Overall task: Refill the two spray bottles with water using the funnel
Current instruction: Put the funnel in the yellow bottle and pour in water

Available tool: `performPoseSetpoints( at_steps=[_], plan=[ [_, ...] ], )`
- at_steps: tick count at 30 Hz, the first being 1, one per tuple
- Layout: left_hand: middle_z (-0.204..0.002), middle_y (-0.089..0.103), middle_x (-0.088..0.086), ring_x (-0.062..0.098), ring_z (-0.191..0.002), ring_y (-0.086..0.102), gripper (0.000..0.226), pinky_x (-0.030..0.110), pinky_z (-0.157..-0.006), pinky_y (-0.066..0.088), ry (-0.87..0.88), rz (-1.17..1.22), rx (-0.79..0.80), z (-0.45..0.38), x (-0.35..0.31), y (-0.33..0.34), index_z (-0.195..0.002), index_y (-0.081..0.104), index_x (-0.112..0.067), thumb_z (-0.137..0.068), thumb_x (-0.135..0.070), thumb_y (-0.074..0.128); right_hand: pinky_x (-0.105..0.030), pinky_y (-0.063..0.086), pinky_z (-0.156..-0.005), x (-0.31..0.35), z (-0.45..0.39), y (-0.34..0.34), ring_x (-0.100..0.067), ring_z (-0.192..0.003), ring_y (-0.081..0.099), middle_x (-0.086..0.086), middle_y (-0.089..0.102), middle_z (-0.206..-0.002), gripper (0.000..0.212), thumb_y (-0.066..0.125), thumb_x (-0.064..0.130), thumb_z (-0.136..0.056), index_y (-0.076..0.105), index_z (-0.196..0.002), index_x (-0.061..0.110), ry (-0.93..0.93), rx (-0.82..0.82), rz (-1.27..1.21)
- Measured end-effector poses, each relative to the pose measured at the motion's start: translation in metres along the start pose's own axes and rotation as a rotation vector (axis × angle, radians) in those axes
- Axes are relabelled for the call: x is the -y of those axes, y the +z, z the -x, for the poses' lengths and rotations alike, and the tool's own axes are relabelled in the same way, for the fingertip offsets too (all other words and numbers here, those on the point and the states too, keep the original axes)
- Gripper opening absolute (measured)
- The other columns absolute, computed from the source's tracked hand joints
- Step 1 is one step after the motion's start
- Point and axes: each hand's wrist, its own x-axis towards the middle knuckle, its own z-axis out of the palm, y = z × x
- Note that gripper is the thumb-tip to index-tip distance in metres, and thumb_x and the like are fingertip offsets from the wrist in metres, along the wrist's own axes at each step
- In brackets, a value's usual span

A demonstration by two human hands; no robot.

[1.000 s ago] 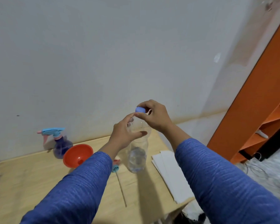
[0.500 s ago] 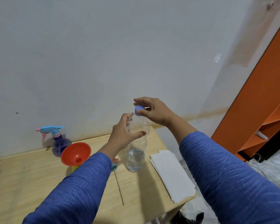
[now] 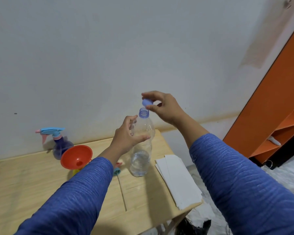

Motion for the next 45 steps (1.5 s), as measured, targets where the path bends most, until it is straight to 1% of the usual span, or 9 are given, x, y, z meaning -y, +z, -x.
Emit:
performPoseSetpoints(
  at_steps=[6, 11, 15, 25, 30, 33, 38, 42, 45],
  plan=[
    [-0.14, 0.046, -0.008, 0.006, -0.126, 0.044, 0.087, 0.025, -0.097, 0.041, 0.016, 0.088, -0.038, 0.006, 0.004, 0.005, -0.134, 0.039, -0.037, -0.061, -0.036, 0.085, -0.022, 0.049, -0.088, -0.064, 0.04, 0.018, -0.011, -0.1, 0.062, -0.003, 0.067, -0.111, 0.043, 0.069, 0.011, -0.082, 0.059, -0.123, 0.015, 0.27, -0.318, -0.186],
    [-0.139, 0.045, -0.01, 0.002, -0.127, 0.044, 0.087, 0.028, -0.103, 0.041, 0.022, 0.138, -0.067, 0.01, 0.006, 0.012, -0.134, 0.038, -0.043, -0.06, -0.037, 0.083, -0.023, 0.048, -0.088, -0.148, 0.101, 0.061, -0.012, -0.087, 0.06, -0.005, 0.068, -0.11, 0.046, 0.075, 0.012, -0.075, 0.063, -0.12, 0.012, 0.521, -0.136, -0.09],
    [-0.138, 0.047, -0.01, 0.0, -0.127, 0.045, 0.09, 0.033, -0.104, 0.043, 0.013, 0.151, -0.074, 0.01, 0.01, 0.015, -0.132, 0.04, -0.047, -0.054, -0.044, 0.086, -0.018, 0.041, -0.092, -0.193, 0.135, 0.097, -0.016, -0.104, 0.06, -0.005, 0.067, -0.116, 0.042, 0.072, 0.017, -0.077, 0.065, -0.118, 0.011, 0.581, 0.087, 0.005],
    [-0.139, 0.047, -0.012, -0.003, -0.127, 0.044, 0.084, 0.034, -0.106, 0.041, 0.015, 0.179, -0.108, 0.015, 0.009, 0.021, -0.127, 0.04, -0.053, -0.054, -0.046, 0.081, -0.023, 0.037, -0.089, -0.235, 0.154, 0.134, -0.02, -0.109, 0.05, -0.004, 0.057, -0.116, 0.048, 0.067, 0.035, -0.075, 0.057, -0.122, 0.03, 0.439, 0.278, 0.294],
    [-0.142, 0.04, -0.014, -0.002, -0.131, 0.039, 0.086, 0.026, -0.107, 0.037, 0.008, 0.222, -0.095, 0.016, 0.006, 0.024, -0.126, 0.033, -0.055, -0.06, -0.034, 0.085, 0.0, 0.029, -0.09, -0.189, 0.127, 0.108, 0.004, -0.111, 0.045, 0.007, 0.041, -0.136, 0.086, 0.08, 0.026, -0.072, 0.031, -0.143, 0.028, 0.291, -0.012, -0.185],
    [-0.143, 0.036, -0.014, -0.002, -0.133, 0.036, 0.09, 0.012, -0.101, 0.037, -0.003, 0.272, -0.087, 0.017, 0.007, 0.026, -0.136, 0.028, -0.048, -0.06, -0.044, 0.076, -0.017, 0.039, -0.096, -0.146, 0.1, 0.098, -0.006, -0.121, 0.047, 0.007, 0.037, -0.143, 0.108, 0.084, 0.031, -0.065, 0.009, -0.14, 0.053, 0.163, -0.099, -0.356],
    [-0.152, 0.031, -0.003, 0.004, -0.138, 0.03, 0.079, 0.003, -0.096, 0.035, -0.027, 0.303, -0.128, 0.023, 0.009, 0.031, -0.148, 0.02, -0.026, -0.081, -0.02, 0.063, -0.027, 0.035, -0.109, -0.108, 0.075, 0.098, -0.01, -0.136, 0.037, 0.0, 0.034, -0.15, 0.12, 0.085, 0.033, -0.06, -0.004, -0.132, 0.067, 0.004, -0.077, -0.358],
    [-0.15, 0.035, -0.007, 0.0, -0.135, 0.033, 0.077, 0.031, -0.11, 0.035, -0.077, 0.306, -0.237, 0.051, 0.02, 0.032, -0.144, 0.025, -0.036, -0.076, -0.035, 0.063, -0.029, 0.039, -0.107, -0.102, 0.069, 0.107, -0.004, -0.135, 0.037, 0.001, 0.038, -0.148, 0.117, 0.085, 0.034, -0.063, -0.005, -0.128, 0.071, 0.007, -0.095, -0.315],
    [-0.126, 0.056, -0.011, -0.006, -0.118, 0.051, 0.054, 0.039, -0.1, 0.047, -0.071, 0.24, -0.409, 0.083, 0.034, 0.04, -0.13, 0.041, -0.038, -0.079, -0.041, 0.057, -0.031, 0.042, -0.104, -0.105, 0.059, 0.108, -0.006, -0.129, 0.045, 0.03, 0.033, -0.138, 0.114, 0.085, 0.027, -0.064, 0.003, -0.136, 0.06, -0.07, -0.116, -0.262]
  ],
)
